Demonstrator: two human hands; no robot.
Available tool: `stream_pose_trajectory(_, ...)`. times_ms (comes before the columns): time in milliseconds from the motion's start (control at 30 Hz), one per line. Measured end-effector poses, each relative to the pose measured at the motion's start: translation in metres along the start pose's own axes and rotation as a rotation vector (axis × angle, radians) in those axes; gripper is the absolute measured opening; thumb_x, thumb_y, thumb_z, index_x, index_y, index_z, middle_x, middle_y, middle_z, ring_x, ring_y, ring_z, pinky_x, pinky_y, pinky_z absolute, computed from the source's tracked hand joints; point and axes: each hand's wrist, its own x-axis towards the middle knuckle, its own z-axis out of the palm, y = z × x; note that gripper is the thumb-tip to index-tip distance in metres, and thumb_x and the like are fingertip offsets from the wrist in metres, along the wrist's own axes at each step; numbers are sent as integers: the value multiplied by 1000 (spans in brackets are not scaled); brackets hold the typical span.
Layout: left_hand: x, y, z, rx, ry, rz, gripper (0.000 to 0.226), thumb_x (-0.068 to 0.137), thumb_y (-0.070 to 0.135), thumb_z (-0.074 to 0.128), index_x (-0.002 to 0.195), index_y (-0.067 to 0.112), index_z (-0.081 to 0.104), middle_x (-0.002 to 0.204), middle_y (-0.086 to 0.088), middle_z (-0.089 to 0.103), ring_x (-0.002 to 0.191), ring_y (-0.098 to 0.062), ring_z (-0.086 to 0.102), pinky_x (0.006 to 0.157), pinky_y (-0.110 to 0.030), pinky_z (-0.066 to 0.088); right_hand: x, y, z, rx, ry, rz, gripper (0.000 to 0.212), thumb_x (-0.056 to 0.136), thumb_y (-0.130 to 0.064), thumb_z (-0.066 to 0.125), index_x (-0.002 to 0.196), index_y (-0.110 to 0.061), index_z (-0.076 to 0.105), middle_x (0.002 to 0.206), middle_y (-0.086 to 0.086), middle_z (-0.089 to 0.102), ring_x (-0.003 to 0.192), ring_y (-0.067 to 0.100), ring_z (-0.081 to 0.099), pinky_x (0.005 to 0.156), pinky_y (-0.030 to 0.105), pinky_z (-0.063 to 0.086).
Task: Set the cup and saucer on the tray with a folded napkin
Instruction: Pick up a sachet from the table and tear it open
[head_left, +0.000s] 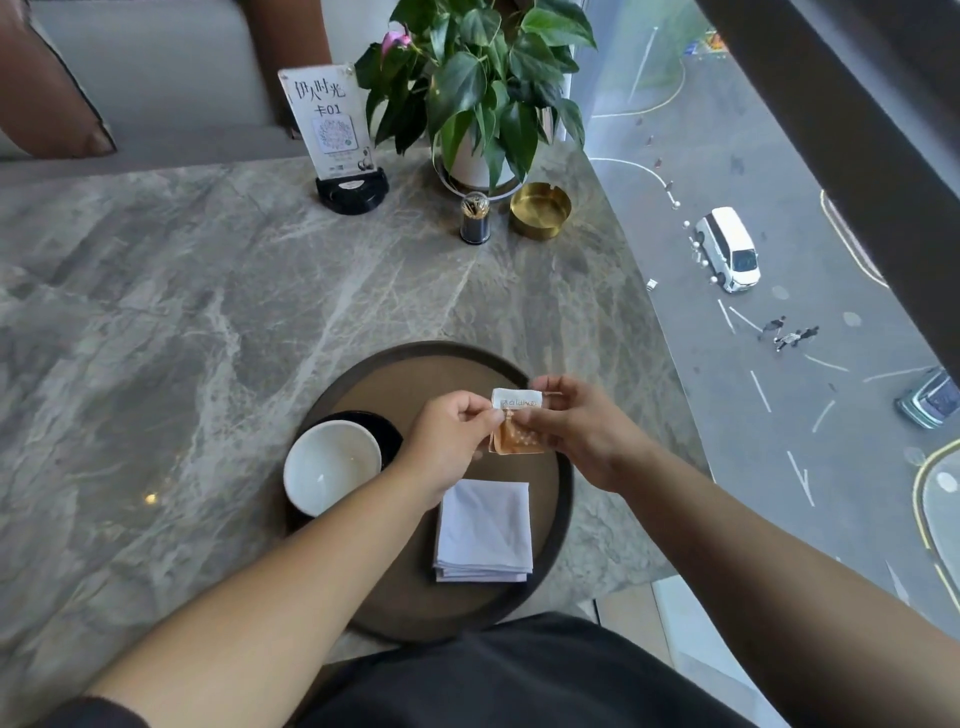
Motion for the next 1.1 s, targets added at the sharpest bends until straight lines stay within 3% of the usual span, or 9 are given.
stream_pose_trajectory(67, 0, -4, 1, 2, 30, -21, 6, 89, 16, 63, 85, 17, 67, 70, 7, 69, 56, 1, 60, 50, -14, 46, -1, 6, -3, -4, 23, 16, 29, 85, -4, 67, 112, 0, 58, 87, 12, 63, 74, 19, 63, 74, 33, 52)
stream_pose_trajectory(167, 3, -11, 2, 48, 67, -45, 7, 88, 20, 63, 83, 19, 68, 76, 2, 70, 64, -8, 61, 54, -20, 47, 0, 16, -5, -109, 37, 59, 15, 90, -13, 62, 100, -3, 66, 69, 1, 64, 65, 13, 56, 67, 28, 44)
stream_pose_trajectory(267, 10, -18, 5, 125, 86, -67, 10, 87, 23, 63, 79, 23, 68, 74, 0, 71, 64, -11, 61, 57, -25, 51, 4, 22, -5, -160, 87, 85, 7, 90, -11, 62, 87, -6, 66, 68, 8, 57, 63, 16, 50, 61, 28, 38)
stream_pose_trajectory(400, 24, -26, 8, 174, 65, -129, 13, 88, 26, 62, 76, 24, 67, 76, -2, 73, 67, -11, 69, 61, -29, 57, 15, 26, -4, -260, 170, 99, 10, 88, -8, 64, 78, -9, 63, 64, 7, 57, 46, 7, 48, 43, 18, 36)
stream_pose_trajectory(533, 38, -29, 10, 276, 68, -163, 17, 87, 28, 62, 72, 21, 64, 71, 1, 74, 70, -17, 72, 74, -41, 59, 32, 32, -3, -437, 258, 104, 7, 85, -15, 68, 79, -12, 66, 76, 9, 69, 62, 15, 59, 52, 23, 46)
stream_pose_trajectory(700, 48, -31, 13, 437, 78, -185, 21, 89, 27, 59, 73, 16, 66, 76, -7, 73, 77, -25, 70, 80, -45, 57, 48, 42, 2, -682, 326, 87, 10, 82, -20, 69, 72, -16, 67, 67, 5, 67, 61, 19, 60, 66, 40, 56)
stream_pose_trajectory(800, 51, -30, 13, 597, 71, -168, 22, 91, 29, 57, 79, 13, 67, 82, -8, 72, 79, -27, 69, 79, -44, 56, 51, 43, 5, -812, 334, 98, 10, 80, -20, 68, 75, -12, 70, 62, 4, 64, 58, 21, 58, 59, 36, 52)
stream_pose_trajectory(967, 55, -28, 13, 738, 34, -166, 26, 93, 29, 54, 78, 12, 67, 83, -10, 72, 80, -29, 68, 76, -41, 56, 54, 42, 10, -905, 340, 133, 13, 81, -19, 65, 79, -6, 70, 76, 11, 69, 72, 26, 63, 56, 27, 42)
stream_pose_trajectory(1100, 57, -27, 14, 812, 31, -163, 26, 92, 27, 53, 74, 11, 63, 83, -12, 71, 79, -31, 66, 69, -38, 53, 53, 40, 13, -1015, 348, 146, 18, 84, -18, 58, 68, -8, 56, 71, 10, 58, 67, 27, 55, 48, 27, 30)
